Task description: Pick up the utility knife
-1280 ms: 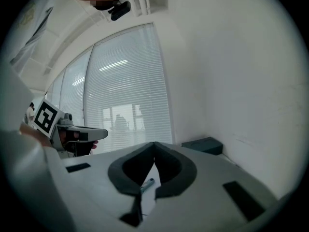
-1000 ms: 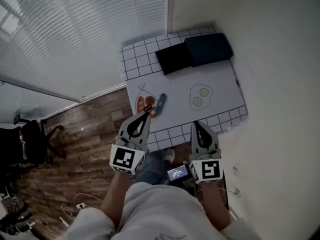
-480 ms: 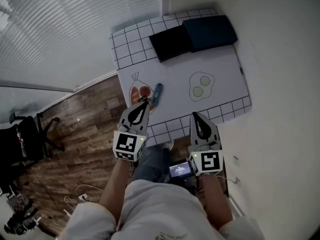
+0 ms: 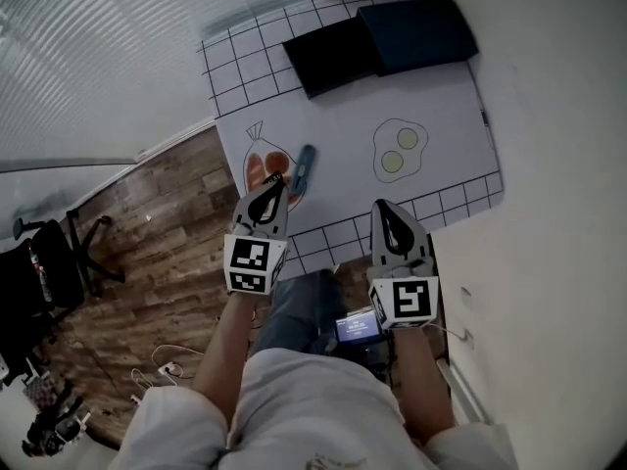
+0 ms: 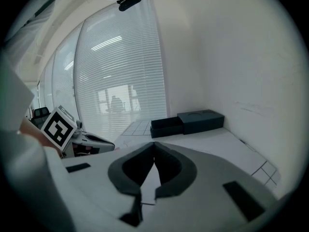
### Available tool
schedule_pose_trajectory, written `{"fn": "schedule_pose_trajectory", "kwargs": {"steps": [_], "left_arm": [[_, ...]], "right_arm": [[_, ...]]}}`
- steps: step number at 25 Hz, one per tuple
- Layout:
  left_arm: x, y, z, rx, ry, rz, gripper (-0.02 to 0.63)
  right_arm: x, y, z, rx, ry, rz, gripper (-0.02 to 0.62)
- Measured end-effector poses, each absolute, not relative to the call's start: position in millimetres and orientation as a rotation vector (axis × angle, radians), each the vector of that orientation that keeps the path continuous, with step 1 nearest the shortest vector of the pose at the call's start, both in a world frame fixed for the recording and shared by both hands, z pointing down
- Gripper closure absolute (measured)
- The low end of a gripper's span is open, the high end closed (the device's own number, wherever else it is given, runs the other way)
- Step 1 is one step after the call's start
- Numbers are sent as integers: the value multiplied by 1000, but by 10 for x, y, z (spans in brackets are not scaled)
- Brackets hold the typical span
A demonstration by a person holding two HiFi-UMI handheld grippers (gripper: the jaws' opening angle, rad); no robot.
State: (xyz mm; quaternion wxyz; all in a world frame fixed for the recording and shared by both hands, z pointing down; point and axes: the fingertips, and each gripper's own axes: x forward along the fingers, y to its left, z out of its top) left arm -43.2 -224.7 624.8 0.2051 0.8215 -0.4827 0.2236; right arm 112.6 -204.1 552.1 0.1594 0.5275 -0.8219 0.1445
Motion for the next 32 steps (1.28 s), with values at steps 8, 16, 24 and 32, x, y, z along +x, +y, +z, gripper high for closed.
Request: {"fn": "schedule_pose_trajectory", "kwargs": {"steps": [8, 16, 24, 32], "left_arm": [[-289, -2287, 6583, 2247, -1208, 642, 510], [-251, -2339, 6771, 2211, -1164, 733, 449], [-146, -2349, 6858, 2196, -1097, 745, 434], [-31, -2310, 6951, 2222, -1049, 937, 483]], "right_arm": [[1081, -1999, 5779, 1474, -2324, 462, 589], [1054, -1996, 5776, 1468, -2309, 470, 589], [1122, -2005, 5843, 1488, -2281, 490, 589], [1087, -2042, 5812, 1489, -2286, 476, 589]]}}
